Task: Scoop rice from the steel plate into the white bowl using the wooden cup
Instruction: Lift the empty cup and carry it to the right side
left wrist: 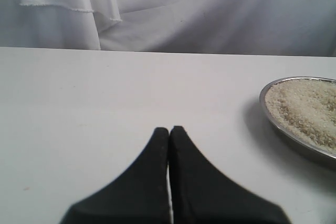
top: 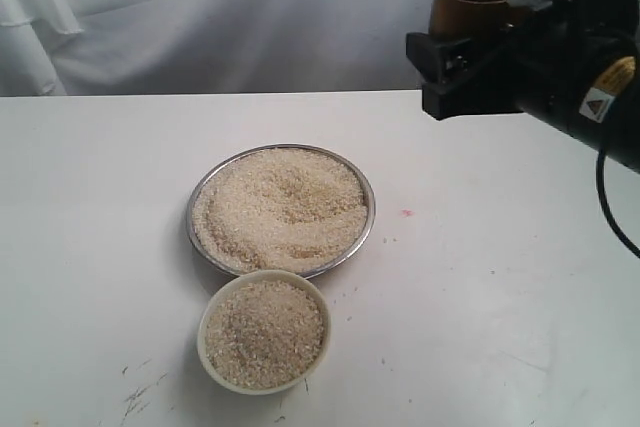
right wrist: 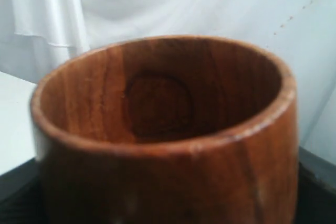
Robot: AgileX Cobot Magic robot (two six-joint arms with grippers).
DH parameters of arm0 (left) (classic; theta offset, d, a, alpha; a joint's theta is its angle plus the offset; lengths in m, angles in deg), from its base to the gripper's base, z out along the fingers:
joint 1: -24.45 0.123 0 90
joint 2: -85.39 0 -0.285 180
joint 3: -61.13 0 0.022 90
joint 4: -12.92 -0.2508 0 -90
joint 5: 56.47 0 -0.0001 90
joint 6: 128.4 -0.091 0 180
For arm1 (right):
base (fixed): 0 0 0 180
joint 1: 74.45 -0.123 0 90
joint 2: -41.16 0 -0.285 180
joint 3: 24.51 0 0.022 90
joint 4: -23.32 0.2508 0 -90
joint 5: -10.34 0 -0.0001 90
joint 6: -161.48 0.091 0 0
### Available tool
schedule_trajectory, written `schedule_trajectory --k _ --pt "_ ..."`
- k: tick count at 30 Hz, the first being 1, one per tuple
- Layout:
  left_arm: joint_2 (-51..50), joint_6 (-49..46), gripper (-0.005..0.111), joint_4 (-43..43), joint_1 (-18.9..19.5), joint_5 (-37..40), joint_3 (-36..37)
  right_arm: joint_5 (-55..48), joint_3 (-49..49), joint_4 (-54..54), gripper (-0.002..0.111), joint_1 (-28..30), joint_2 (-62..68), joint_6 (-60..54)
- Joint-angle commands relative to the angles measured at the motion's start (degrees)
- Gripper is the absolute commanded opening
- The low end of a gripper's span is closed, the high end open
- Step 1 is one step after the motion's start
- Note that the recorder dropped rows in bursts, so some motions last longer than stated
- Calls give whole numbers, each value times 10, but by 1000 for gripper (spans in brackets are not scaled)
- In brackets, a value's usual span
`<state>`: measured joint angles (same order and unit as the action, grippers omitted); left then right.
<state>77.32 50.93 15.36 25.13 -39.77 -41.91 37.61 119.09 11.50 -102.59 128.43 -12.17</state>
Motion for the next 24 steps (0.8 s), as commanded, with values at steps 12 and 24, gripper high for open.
schedule_trajectory --k 12,24 --pt "3 2 0 0 -1 -4 3 154 -60 -8 0 91 95 0" --pt "3 2 0 0 -1 -4 3 280 -32 -160 0 162 308 45"
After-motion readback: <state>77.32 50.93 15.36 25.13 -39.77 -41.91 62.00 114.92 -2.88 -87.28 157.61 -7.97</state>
